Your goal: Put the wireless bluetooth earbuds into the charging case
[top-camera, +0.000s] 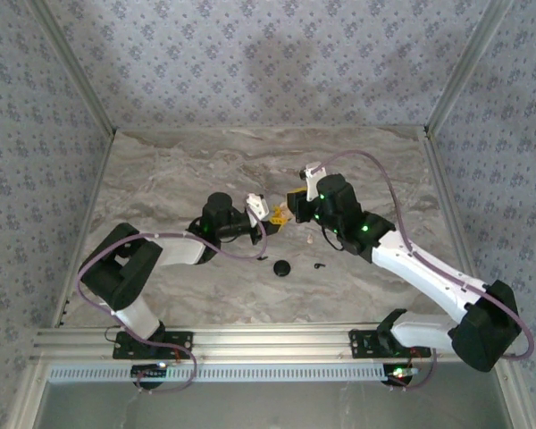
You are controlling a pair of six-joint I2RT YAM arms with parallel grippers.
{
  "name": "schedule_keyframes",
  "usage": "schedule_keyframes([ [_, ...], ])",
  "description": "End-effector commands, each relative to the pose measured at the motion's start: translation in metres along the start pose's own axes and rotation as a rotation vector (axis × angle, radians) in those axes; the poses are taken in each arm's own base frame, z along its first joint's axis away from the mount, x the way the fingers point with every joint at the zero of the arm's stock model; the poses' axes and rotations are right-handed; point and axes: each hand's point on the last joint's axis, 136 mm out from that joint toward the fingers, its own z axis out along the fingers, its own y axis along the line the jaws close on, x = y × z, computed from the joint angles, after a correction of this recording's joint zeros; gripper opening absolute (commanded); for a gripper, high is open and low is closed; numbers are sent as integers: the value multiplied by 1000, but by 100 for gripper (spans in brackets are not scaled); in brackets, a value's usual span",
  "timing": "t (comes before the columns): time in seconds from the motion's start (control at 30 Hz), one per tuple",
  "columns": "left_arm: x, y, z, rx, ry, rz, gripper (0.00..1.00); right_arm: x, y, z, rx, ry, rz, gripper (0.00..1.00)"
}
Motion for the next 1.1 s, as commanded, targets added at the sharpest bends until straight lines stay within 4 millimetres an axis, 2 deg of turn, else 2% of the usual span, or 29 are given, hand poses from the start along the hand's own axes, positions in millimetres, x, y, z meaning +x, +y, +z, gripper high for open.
schedule_keyframes([
  [0.0, -34, 0, 2, 18, -95, 44, 10, 6, 3, 5, -13, -2, -16, 20],
  [1.07, -49, 3, -1, -1, -141, 37, 10, 29, 14, 19, -88, 64, -22, 19],
])
